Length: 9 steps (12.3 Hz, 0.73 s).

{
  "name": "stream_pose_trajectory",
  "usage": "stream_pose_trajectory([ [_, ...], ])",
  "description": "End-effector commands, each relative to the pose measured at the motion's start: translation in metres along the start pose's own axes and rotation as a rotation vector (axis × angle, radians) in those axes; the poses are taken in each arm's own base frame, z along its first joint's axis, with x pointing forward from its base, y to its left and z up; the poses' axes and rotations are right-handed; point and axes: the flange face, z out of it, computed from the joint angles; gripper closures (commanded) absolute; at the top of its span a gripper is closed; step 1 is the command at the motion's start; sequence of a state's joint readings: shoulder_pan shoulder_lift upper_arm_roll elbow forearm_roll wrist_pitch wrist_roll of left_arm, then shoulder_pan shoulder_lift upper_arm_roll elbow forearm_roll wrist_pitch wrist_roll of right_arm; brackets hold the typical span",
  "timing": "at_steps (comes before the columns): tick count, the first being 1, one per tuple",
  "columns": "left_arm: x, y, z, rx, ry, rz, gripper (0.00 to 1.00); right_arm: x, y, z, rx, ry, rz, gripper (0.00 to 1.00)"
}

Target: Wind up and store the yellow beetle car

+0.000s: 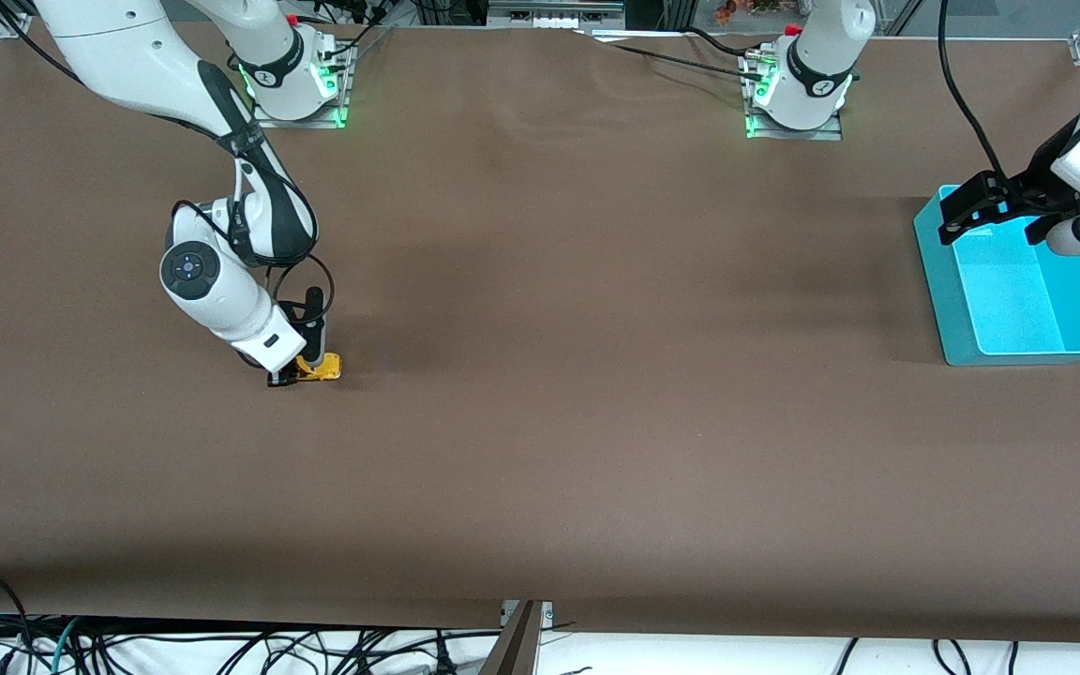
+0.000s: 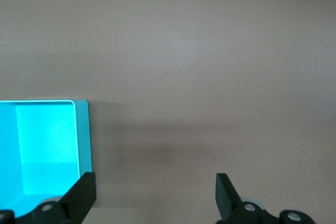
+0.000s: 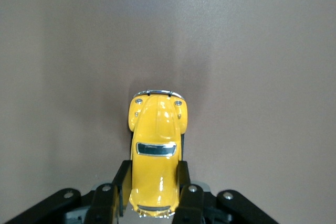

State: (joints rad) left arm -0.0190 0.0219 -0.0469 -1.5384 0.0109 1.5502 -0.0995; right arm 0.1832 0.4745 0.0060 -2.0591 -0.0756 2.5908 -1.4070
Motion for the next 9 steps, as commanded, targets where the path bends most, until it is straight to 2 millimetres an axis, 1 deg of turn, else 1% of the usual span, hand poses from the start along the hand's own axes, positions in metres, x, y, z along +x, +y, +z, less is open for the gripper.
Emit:
stream_pose_trajectory([
  [1,-0.005,-0.003,-0.010,-0.008,-0.014,0.002,0.00,-0.004,-0.007,0.027,0.038,0.000,0.017,1.00],
  [2,-0.006,-0.003,-0.010,-0.009,-0.015,-0.006,0.00,-0.010,-0.008,0.031,0.046,-0.001,0.020,1.00],
  [4,-0.006,-0.001,-0.011,-0.013,-0.011,-0.006,0.00,-0.033,-0.007,0.035,0.052,-0.003,0.017,1.00],
  [7,-0.004,0.000,-0.008,-0.013,-0.017,-0.004,0.00,-0.080,-0.004,0.043,0.034,-0.002,0.009,1.00],
  [9,-0.005,0.000,-0.010,-0.014,-0.014,-0.003,0.00,-0.107,-0.004,0.047,0.017,-0.003,-0.016,1.00],
])
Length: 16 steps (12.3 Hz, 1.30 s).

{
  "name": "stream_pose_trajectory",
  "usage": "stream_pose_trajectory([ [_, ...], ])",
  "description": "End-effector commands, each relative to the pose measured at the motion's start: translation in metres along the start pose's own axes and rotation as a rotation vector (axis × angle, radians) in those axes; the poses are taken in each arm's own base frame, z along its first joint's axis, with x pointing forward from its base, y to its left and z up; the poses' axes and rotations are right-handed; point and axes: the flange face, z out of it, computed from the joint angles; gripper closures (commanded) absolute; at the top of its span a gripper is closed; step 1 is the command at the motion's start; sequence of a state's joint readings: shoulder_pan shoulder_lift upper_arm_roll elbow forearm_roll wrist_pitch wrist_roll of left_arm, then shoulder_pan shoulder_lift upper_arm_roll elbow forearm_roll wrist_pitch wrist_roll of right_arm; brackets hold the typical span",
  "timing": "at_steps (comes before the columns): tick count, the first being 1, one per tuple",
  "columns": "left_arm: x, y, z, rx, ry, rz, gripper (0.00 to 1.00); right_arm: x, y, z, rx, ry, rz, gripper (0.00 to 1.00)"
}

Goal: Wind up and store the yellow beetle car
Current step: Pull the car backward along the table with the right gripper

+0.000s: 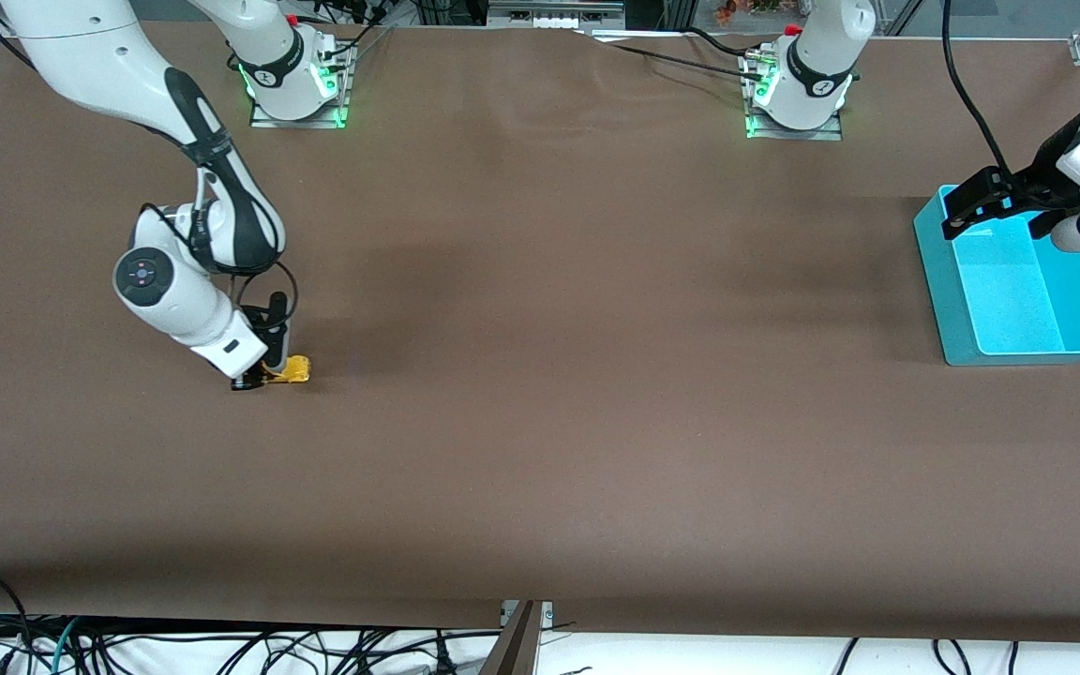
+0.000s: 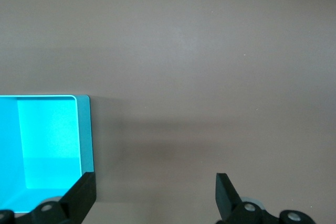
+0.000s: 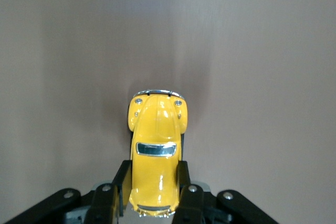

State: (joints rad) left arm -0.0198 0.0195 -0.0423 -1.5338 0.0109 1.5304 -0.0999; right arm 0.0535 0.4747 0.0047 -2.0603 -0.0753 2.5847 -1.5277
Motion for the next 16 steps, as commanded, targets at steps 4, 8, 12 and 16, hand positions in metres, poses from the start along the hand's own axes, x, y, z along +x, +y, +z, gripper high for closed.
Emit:
stream_pose_trajectory([
  [4,-0.003,0.001,-0.009,-0.005,0.001,0.001,0.00,-0.069,-0.004,0.043,-0.009,0.001,-0.035,1.00],
  [8,0.000,-0.010,-0.011,-0.006,0.013,-0.019,0.00,-0.092,-0.004,0.046,-0.012,-0.003,-0.033,1.00],
  [12,0.000,-0.011,-0.010,-0.004,0.012,-0.021,0.00,-0.090,0.003,0.040,-0.030,-0.005,-0.037,0.87],
  [16,0.001,-0.018,-0.009,-0.004,0.010,-0.033,0.00,-0.085,0.013,0.024,-0.057,-0.008,-0.053,0.00],
])
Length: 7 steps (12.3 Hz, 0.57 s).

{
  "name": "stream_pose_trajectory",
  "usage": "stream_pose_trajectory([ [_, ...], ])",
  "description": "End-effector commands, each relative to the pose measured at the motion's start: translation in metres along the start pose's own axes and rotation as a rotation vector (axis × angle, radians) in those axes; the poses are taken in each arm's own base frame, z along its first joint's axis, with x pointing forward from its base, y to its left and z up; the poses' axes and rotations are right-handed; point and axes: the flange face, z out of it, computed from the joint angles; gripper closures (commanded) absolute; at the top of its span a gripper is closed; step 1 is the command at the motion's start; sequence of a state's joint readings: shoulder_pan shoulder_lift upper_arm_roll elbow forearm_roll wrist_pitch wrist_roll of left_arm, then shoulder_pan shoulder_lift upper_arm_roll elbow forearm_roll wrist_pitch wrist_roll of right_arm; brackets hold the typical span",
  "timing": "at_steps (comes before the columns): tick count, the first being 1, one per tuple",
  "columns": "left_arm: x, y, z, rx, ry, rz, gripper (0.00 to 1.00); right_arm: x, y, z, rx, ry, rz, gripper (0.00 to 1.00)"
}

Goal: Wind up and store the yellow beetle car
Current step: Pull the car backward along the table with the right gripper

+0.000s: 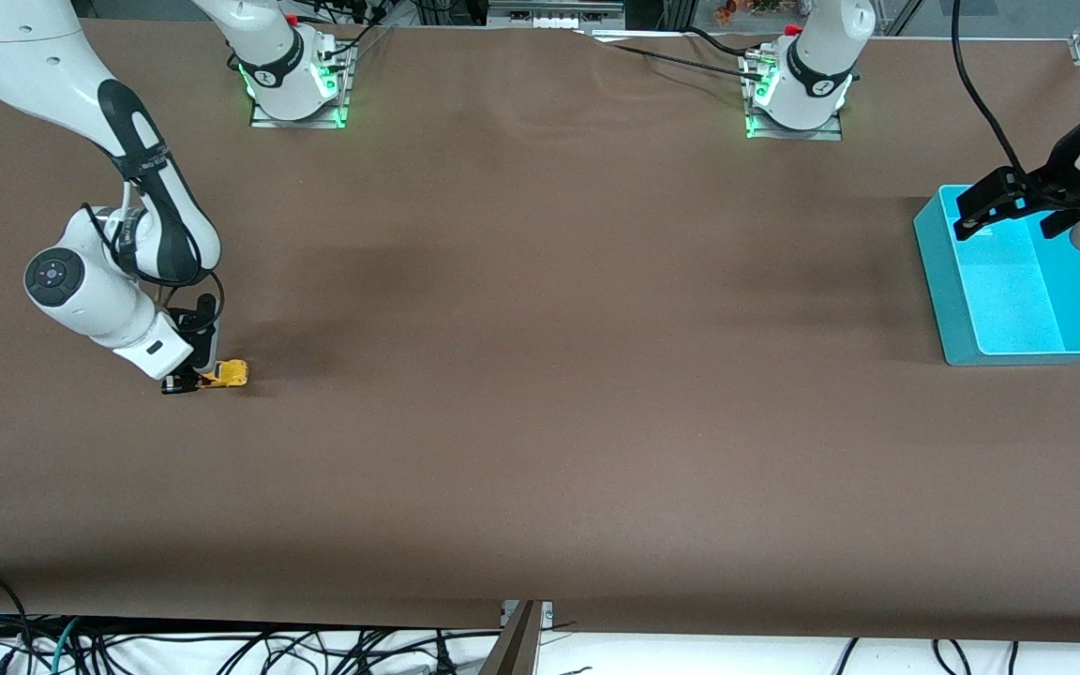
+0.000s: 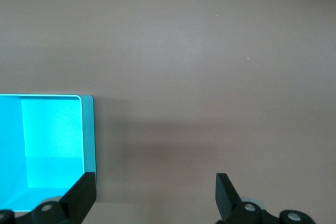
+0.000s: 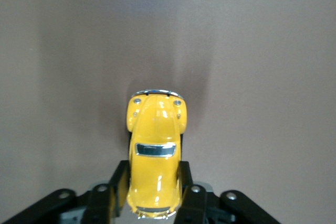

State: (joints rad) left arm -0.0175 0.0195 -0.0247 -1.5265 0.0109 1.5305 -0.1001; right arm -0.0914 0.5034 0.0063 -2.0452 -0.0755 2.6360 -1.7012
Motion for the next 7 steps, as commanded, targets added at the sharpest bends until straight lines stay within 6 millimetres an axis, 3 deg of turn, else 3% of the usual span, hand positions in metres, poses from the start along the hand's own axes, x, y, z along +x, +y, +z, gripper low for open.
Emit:
stream_pose_trajectory([
  [1,0.000,-0.007,-0.006,-0.005,0.003,-0.013,0.00,0.006,0.018,0.008,-0.032,0.007,-0.027,0.00],
  [7,0.000,-0.008,-0.006,-0.005,0.003,-0.014,0.00,0.009,0.040,-0.025,-0.003,0.014,-0.030,0.00],
])
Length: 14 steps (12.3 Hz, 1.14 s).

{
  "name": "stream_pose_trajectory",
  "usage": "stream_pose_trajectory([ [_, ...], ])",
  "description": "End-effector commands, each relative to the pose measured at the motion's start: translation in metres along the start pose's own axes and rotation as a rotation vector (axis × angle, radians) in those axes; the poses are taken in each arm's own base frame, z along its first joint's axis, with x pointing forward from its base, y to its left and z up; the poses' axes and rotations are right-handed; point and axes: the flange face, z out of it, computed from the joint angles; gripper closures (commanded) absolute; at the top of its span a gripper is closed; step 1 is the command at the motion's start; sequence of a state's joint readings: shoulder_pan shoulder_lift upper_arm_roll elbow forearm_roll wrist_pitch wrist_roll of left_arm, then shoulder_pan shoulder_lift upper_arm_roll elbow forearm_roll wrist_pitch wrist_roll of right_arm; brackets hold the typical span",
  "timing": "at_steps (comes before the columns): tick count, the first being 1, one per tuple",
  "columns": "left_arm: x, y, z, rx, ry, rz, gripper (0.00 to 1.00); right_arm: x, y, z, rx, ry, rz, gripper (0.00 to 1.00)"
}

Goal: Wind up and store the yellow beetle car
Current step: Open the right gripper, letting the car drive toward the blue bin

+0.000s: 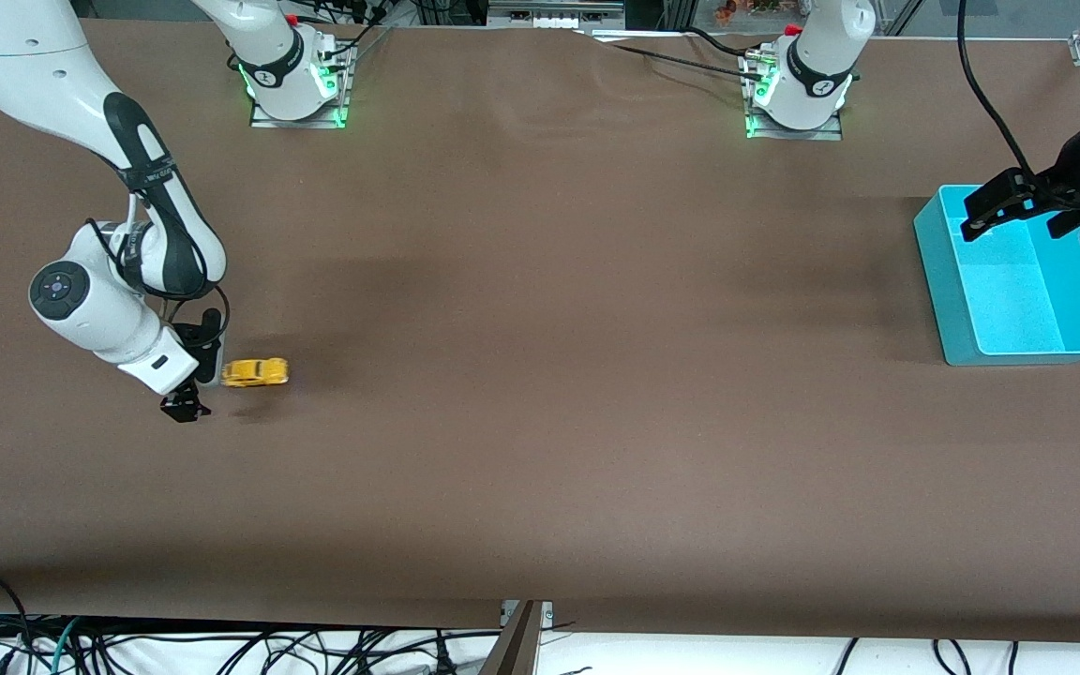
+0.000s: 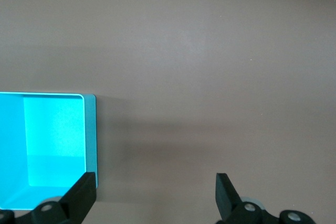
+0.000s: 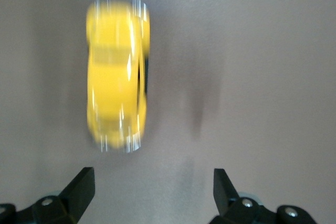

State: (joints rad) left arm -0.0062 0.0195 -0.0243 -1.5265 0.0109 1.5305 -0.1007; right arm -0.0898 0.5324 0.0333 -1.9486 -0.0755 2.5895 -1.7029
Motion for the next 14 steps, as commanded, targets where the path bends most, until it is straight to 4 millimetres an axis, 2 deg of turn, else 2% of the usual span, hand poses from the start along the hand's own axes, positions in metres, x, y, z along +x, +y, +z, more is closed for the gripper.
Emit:
stream_pose_trajectory([
  [1,0.000,-0.001,-0.006,-0.005,0.003,-0.002,0.00,-0.001,0.015,-0.016,0.020,0.006,-0.007,0.00],
  [5,0.000,-0.001,-0.006,-0.005,0.003,-0.002,0.00,0.005,0.021,-0.023,0.014,0.012,-0.012,0.00],
  [8,0.000,-0.001,-0.005,-0.004,0.001,-0.002,0.00,0.004,0.026,-0.040,-0.009,0.012,0.051,0.00],
  [9,0.000,-0.003,-0.005,-0.004,0.001,-0.005,0.00,0.005,0.027,-0.049,-0.018,0.010,0.090,0.00],
  [10,0.000,-0.003,-0.005,-0.004,0.001,-0.005,0.00,0.015,0.030,-0.056,-0.010,0.020,0.130,0.00],
  [12,0.000,-0.003,-0.005,-0.004,0.001,-0.005,0.00,0.023,0.033,-0.077,-0.025,0.025,0.244,0.00],
  [14,0.001,-0.012,-0.004,-0.004,0.000,-0.017,0.00,0.036,0.037,-0.093,-0.013,0.034,0.361,0.00],
])
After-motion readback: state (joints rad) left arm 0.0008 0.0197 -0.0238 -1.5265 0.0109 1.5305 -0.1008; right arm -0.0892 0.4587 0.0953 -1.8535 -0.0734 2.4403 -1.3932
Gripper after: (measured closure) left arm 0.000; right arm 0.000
